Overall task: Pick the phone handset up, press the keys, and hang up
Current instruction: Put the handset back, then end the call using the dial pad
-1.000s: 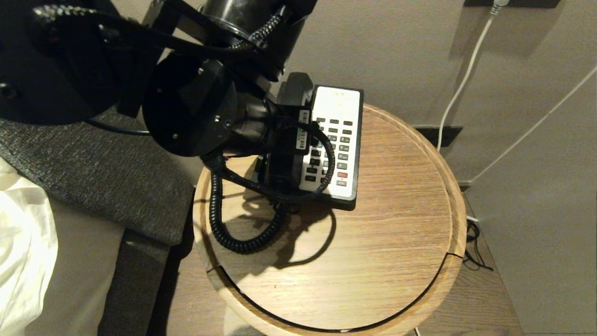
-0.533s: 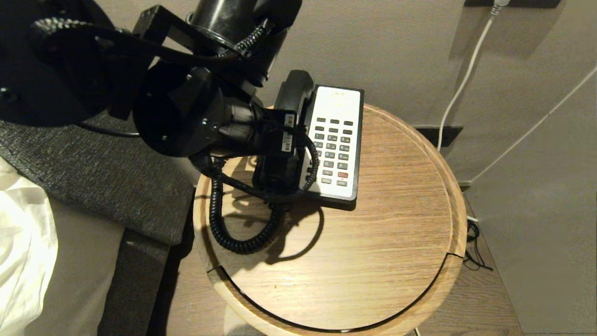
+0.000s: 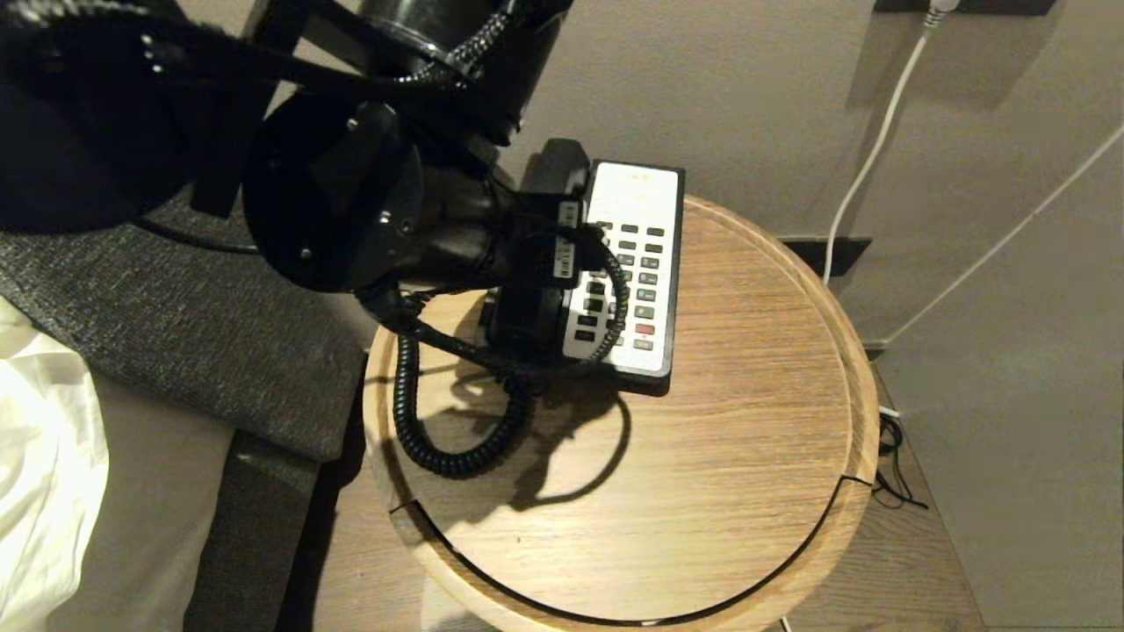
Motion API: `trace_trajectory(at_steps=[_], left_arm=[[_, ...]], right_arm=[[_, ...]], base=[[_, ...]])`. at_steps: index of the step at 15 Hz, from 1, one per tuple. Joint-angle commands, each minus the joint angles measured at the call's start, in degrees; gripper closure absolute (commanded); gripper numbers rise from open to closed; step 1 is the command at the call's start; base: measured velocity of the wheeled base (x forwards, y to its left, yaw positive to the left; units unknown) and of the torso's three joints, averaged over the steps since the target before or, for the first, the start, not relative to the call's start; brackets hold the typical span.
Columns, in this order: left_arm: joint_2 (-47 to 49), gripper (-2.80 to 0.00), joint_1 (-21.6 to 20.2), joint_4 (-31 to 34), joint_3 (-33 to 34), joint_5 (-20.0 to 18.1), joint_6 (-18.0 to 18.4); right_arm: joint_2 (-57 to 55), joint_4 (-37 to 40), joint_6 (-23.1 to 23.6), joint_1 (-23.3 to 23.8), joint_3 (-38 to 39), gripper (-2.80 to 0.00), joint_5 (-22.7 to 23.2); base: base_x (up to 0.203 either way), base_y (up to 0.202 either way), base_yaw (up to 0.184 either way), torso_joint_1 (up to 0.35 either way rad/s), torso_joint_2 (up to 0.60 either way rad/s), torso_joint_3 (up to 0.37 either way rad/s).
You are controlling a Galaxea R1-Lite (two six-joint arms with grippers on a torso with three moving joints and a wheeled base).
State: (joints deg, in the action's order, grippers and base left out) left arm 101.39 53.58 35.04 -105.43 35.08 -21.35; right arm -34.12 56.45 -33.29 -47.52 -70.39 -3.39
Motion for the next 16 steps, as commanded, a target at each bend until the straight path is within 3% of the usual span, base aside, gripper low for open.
trace_trajectory(at_steps=[1,2,3,8,13,16], left_arm=[[-2.47,-2.80,3.23,0.56,0.27,0.12,-1.15],[-3.93,-2.80,4.19,0.62,0.83,0.11,-1.66],[-5.60,0.00,4.81,0.82,1.48,0.14,-2.08],[-20.43,0.00,6.92,0.52,8.11,0.05,-3.37],[-46.26,0.00,7.41,0.34,26.19,0.10,-2.70],[-61.50,0.00,7.05,0.91,35.63,0.25,-1.98]], right_arm=[[0.42,0.50,-0.19,-0.03,1.16,0.00,-0.09],[0.41,0.44,-0.19,-0.03,1.54,0.00,-0.13],[0.32,0.29,-0.12,-0.03,2.30,0.00,-0.13],[-4.10,-0.71,0.92,-0.03,4.58,0.00,-0.41],[-19.03,-6.84,5.35,0.04,1.17,0.00,-1.13],[-31.52,-9.43,5.82,0.05,-5.48,0.00,-2.90]], base=[[0.000,0.000,0.000,0.000,0.00,0.000],[0.000,0.000,0.000,0.000,0.00,0.000],[0.000,0.000,0.000,0.000,0.00,0.000],[0.000,0.000,0.000,0.000,0.00,0.000],[0.000,0.000,0.000,0.000,0.00,0.000],[0.000,0.000,0.000,0.000,0.00,0.000]])
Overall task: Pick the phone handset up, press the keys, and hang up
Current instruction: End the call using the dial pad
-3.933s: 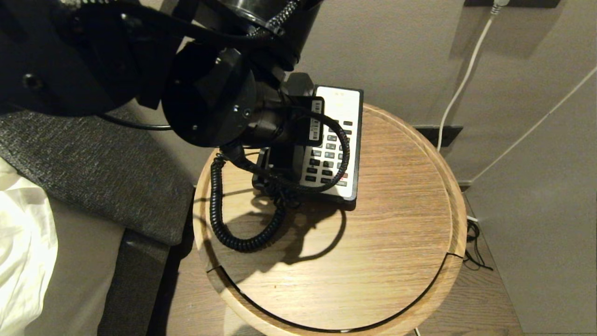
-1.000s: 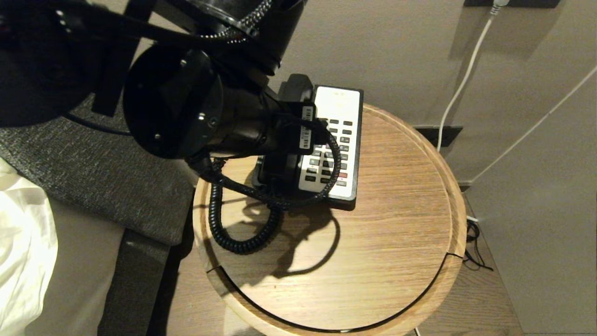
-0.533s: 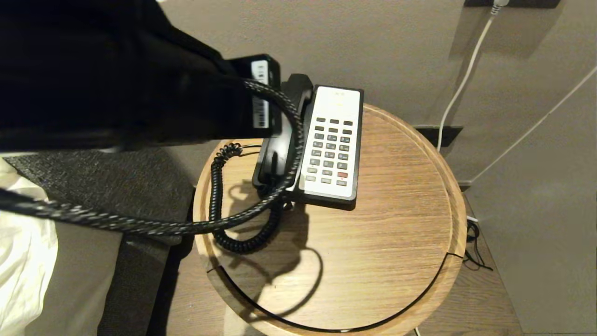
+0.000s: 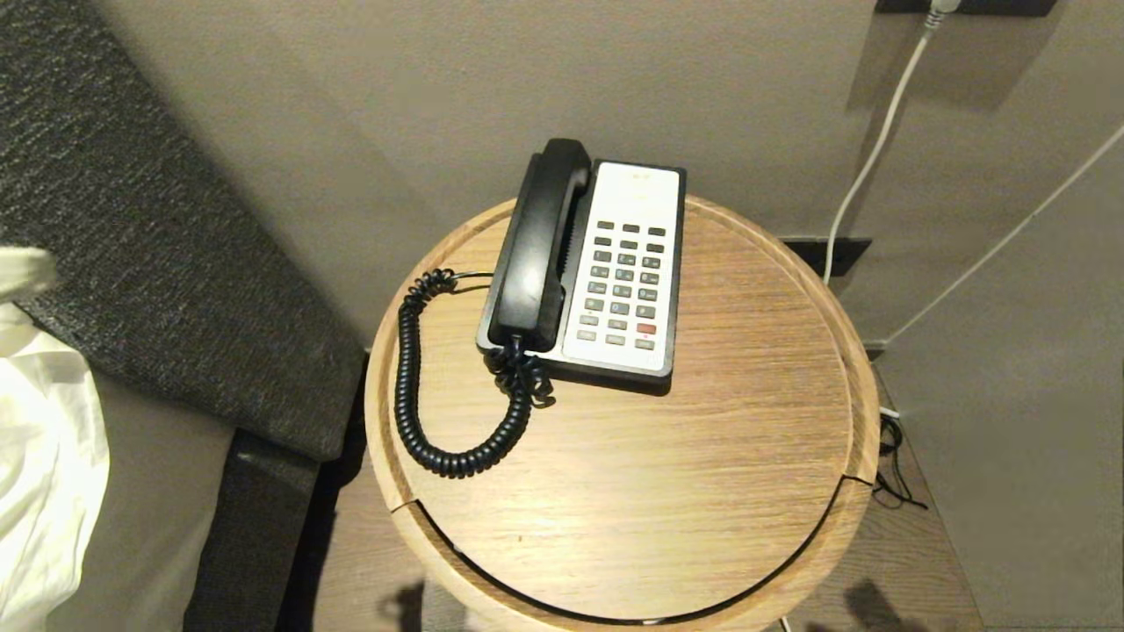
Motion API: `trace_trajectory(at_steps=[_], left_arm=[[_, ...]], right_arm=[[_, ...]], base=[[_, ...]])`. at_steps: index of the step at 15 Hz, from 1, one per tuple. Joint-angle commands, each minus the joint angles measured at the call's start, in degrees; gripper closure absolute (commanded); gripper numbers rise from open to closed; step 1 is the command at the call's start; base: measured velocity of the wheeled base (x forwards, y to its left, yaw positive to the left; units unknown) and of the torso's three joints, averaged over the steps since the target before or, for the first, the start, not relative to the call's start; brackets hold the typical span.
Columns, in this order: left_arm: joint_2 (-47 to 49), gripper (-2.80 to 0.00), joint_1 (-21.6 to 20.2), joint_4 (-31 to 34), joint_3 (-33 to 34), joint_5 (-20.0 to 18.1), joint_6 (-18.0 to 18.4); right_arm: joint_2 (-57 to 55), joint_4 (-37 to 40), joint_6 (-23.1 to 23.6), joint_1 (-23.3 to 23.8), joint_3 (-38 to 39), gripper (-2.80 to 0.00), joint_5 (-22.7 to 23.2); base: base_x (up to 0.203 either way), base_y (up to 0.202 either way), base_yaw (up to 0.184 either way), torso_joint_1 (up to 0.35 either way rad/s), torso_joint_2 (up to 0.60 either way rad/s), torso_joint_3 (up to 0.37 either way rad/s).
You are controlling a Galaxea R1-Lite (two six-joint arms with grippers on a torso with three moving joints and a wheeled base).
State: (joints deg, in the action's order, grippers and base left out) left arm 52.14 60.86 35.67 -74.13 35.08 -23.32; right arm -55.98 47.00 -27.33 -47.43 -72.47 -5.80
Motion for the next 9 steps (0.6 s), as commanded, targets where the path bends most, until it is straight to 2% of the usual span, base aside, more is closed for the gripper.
trace_trajectory(at_steps=[1,3,6,9], left_arm=[[-16.49,0.00,-0.44,0.66,7.20,0.28,0.14],[-22.59,0.00,-1.10,1.19,11.91,0.32,0.34],[-25.18,0.00,-1.59,1.64,12.34,0.32,0.47],[-26.47,0.00,-2.32,1.54,13.31,0.07,0.38]], right_arm=[[-14.12,-0.44,-0.09,-0.04,-7.61,0.00,-1.30],[-22.52,-0.32,-0.05,-0.03,-18.98,0.00,-3.69],[-35.49,1.00,-0.15,-0.03,-34.07,0.00,-7.10],[-43.68,0.98,-0.37,-0.49,-38.74,0.00,-11.87]], base=[[0.000,0.000,0.000,0.000,0.00,0.000],[0.000,0.000,0.000,0.000,0.00,0.000],[0.000,0.000,0.000,0.000,0.00,0.000],[0.000,0.000,0.000,0.000,0.00,0.000]])
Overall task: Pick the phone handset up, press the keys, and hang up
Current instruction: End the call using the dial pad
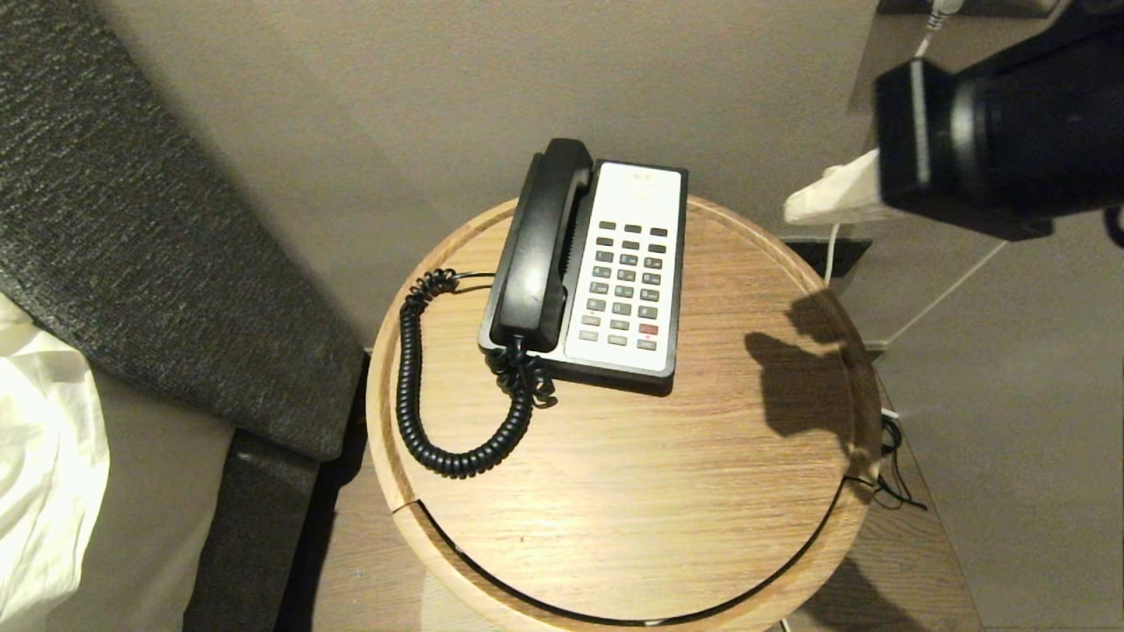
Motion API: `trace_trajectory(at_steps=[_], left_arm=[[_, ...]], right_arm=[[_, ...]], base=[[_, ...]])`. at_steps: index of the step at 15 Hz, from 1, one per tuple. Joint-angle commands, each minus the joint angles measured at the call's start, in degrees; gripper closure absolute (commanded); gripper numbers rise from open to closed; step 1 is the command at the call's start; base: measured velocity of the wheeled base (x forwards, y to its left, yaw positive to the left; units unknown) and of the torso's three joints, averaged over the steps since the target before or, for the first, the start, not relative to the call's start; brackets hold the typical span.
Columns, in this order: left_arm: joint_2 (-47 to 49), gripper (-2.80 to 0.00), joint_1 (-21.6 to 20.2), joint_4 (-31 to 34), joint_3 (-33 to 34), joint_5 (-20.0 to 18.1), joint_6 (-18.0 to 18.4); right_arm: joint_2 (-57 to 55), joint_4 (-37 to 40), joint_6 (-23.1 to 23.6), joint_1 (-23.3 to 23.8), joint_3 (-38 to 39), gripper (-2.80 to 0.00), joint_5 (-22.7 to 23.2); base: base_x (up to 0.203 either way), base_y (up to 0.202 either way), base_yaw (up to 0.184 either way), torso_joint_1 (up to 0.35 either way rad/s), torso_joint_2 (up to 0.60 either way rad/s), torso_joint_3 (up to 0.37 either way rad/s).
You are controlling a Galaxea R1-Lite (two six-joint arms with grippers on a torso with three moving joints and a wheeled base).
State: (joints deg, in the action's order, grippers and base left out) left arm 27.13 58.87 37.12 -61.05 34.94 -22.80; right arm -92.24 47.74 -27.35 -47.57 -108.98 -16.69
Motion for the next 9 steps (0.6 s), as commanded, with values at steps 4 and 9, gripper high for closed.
trace_trajectory(at_steps=[4,9], left_arm=[[-1.92,0.00,-0.51,-0.03,0.14,0.13,-0.06],[-2.32,0.00,-0.51,-0.03,0.72,0.04,-0.41]], right_arm=[[-9.46,0.24,-1.06,-2.40,-2.55,0.00,-0.59],[-9.96,1.07,-1.31,-3.55,-2.47,0.00,2.88]], base=[[0.000,0.000,0.000,0.000,0.00,0.000],[0.000,0.000,0.000,0.000,0.00,0.000]])
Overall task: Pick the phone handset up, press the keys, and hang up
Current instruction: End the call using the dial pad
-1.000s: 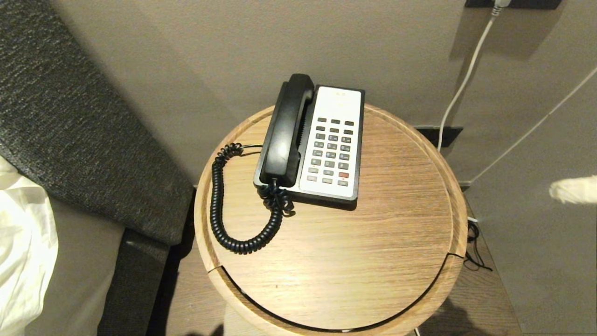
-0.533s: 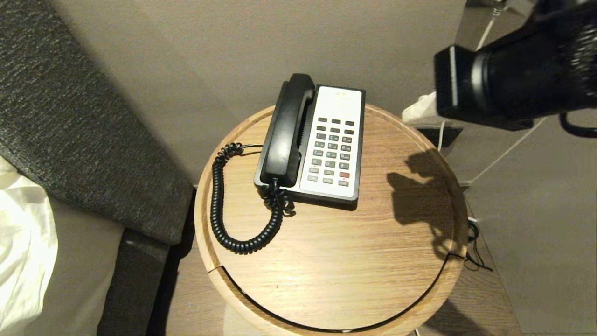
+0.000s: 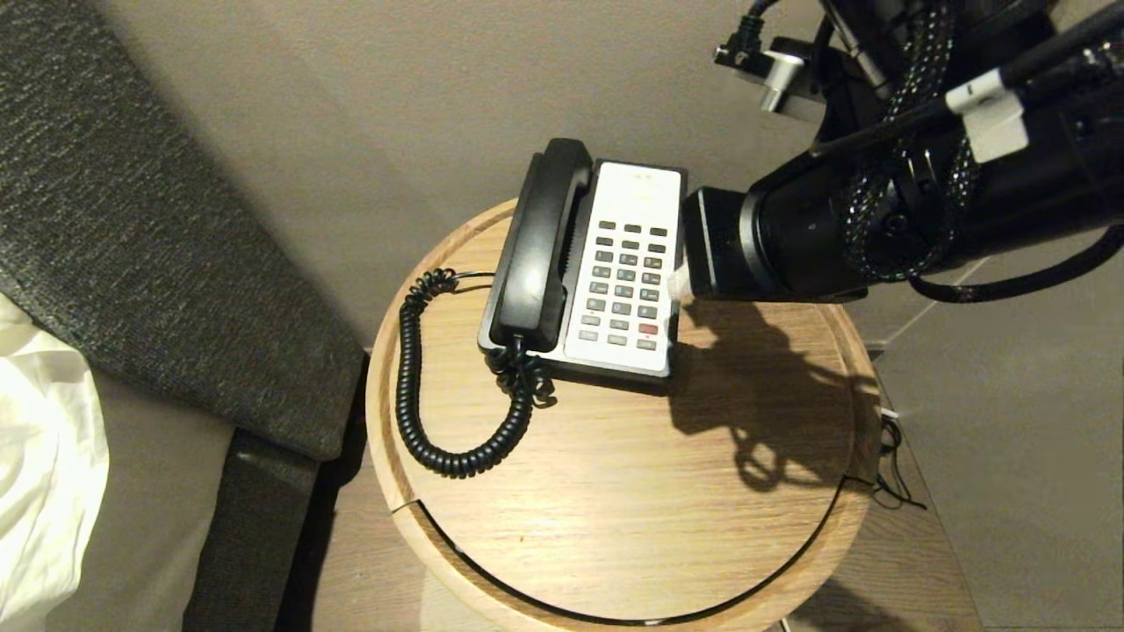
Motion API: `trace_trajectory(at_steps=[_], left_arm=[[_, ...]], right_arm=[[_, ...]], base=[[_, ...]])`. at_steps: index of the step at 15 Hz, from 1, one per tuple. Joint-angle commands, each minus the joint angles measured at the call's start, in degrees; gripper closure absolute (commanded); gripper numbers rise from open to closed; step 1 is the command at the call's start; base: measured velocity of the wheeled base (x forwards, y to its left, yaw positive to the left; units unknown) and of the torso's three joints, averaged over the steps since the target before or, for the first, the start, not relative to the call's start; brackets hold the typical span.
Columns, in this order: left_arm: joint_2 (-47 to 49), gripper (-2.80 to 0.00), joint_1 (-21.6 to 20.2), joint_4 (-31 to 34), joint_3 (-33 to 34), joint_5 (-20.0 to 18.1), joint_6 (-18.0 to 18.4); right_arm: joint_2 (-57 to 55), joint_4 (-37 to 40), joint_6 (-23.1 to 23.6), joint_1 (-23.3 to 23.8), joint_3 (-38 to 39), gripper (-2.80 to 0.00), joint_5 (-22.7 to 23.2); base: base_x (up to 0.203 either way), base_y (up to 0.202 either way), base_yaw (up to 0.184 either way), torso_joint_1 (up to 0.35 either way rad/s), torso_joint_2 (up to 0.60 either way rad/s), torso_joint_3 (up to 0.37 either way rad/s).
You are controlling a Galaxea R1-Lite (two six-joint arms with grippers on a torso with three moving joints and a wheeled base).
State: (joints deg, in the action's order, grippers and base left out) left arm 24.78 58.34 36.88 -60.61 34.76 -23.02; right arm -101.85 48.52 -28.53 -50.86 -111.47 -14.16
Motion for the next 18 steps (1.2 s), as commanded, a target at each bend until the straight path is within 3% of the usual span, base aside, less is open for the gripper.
trace_trajectory(at_steps=[1,18], left_arm=[[-0.08,0.00,0.02,0.22,0.40,0.23,-0.19],[-1.05,0.00,0.02,0.21,2.08,-0.30,-0.36]], right_arm=[[-1.37,0.19,-0.09,-0.22,0.03,0.00,0.48],[-5.00,1.96,0.31,-0.12,0.03,0.00,0.01]], base=[[0.000,0.000,0.000,0.000,0.00,0.000],[0.000,0.000,0.000,0.000,0.00,0.000]])
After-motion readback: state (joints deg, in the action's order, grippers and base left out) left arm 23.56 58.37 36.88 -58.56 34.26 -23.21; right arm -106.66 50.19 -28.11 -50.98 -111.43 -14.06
